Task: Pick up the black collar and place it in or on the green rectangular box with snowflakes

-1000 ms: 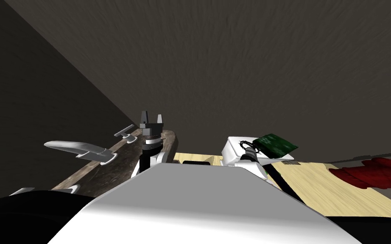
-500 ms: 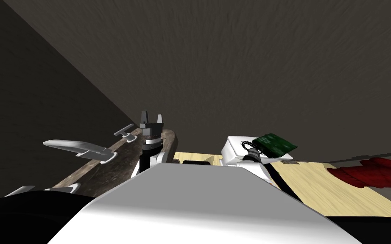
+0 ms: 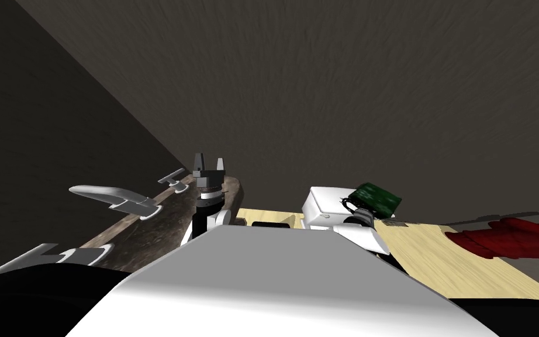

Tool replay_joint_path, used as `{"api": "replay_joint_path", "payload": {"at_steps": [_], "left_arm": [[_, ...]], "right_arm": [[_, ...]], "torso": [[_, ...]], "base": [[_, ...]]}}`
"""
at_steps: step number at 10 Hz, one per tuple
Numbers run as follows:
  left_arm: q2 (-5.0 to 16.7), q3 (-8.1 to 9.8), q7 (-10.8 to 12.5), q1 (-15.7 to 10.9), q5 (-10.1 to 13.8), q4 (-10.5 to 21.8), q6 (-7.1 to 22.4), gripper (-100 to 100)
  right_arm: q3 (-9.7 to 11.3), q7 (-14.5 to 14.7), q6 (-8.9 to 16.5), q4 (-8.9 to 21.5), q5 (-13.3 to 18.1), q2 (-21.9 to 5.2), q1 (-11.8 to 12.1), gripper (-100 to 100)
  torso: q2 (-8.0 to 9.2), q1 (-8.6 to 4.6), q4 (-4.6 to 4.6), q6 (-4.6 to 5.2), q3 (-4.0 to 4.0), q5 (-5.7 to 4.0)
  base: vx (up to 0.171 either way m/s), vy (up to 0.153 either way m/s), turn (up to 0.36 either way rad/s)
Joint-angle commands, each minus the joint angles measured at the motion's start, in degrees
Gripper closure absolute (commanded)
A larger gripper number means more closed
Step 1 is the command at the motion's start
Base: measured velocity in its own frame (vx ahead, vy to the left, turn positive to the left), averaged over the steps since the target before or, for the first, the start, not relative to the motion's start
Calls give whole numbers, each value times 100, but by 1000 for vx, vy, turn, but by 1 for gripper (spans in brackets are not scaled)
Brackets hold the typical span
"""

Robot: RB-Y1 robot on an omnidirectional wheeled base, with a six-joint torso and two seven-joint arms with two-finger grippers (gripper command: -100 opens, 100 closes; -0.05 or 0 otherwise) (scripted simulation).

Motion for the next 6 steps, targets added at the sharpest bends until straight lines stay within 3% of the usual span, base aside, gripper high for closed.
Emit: {"api": "replay_joint_path", "payload": {"at_steps": [1,3,6], "left_arm": [[0,0,0,0,0,0,0,0],[0,0,0,0,0,0,0,0],[0,0,0,0,0,0,0,0]], "right_arm": [[-217,-14,-286,-185,-229,-105,-2,100],[-328,-46,-466,-295,-340,-145,10,100],[-653,-139,-943,-627,-679,-267,49,100]], "torso": [[0,0,0,0,0,0],[-2,-23,2,4,0,4],[-35,-49,-5,-1,-20,-6]], "base": [[-22,-79,17],[-24,-85,5],[-14,-66,31]]}}
